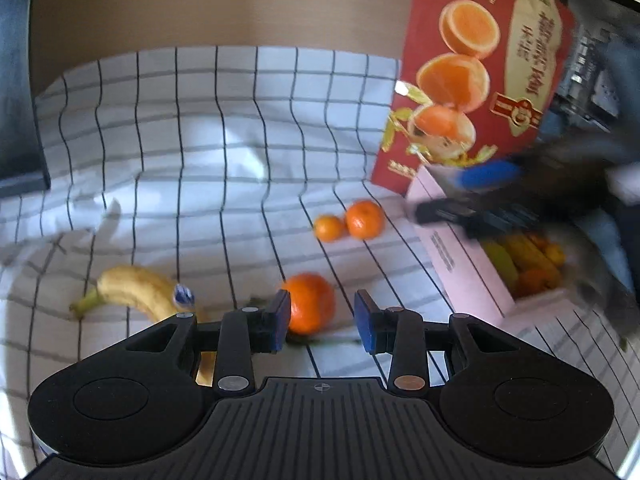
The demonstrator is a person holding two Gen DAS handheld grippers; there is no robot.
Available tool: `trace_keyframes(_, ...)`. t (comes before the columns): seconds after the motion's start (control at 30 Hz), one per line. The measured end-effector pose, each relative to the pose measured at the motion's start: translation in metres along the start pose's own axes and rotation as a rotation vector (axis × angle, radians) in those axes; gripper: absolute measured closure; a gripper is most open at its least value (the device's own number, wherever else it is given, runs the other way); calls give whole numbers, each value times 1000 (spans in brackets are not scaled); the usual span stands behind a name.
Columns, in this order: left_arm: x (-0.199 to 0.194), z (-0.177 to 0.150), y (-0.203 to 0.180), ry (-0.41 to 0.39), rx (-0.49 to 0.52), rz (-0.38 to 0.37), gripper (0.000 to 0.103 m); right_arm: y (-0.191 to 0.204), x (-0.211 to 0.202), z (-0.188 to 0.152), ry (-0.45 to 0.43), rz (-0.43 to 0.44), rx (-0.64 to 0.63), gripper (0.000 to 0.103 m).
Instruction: Organize fruits
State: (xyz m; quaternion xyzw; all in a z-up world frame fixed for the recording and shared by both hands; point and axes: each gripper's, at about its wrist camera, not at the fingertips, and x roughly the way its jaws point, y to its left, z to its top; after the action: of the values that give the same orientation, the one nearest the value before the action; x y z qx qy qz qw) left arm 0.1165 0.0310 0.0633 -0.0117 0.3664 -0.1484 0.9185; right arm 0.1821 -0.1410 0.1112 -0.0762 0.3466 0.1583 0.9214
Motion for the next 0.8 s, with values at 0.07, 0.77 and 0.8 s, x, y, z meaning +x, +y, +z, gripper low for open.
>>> trace_keyframes(0.07,-4,-11,4,19,-17,-40,64,7,20,13,60,34,-6,36)
trace_keyframes(0.77,-58,-60,104,-29,-384,183,64,114,79,58,167,357,19,41)
trace_keyframes(0.8,-61,-62,108,-25,-397,203,64,124,84,55,158,350,12,41)
